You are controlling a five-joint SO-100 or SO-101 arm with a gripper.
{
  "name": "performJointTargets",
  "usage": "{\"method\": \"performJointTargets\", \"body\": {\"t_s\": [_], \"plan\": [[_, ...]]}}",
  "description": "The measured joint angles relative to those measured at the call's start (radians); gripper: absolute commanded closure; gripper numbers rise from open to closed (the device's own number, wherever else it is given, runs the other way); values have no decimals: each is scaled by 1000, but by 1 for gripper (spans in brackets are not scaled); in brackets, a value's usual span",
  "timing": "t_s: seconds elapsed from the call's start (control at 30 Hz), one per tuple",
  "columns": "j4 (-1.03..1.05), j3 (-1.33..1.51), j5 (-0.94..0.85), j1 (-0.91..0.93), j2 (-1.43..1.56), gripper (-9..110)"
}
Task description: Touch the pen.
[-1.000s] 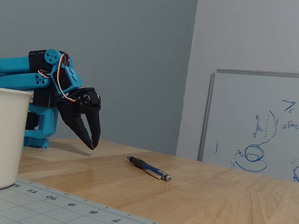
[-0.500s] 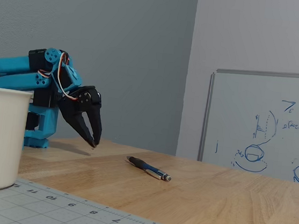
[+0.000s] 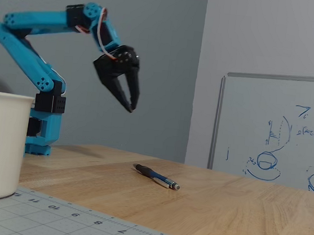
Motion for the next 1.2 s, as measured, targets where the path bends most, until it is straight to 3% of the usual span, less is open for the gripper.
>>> {"method": "performJointTargets", "body": {"t_s": [0.47, 1.2], "plan": [[0, -545, 0, 184, -707, 101], [-2, -592, 0, 189, -1029, 101]]}}
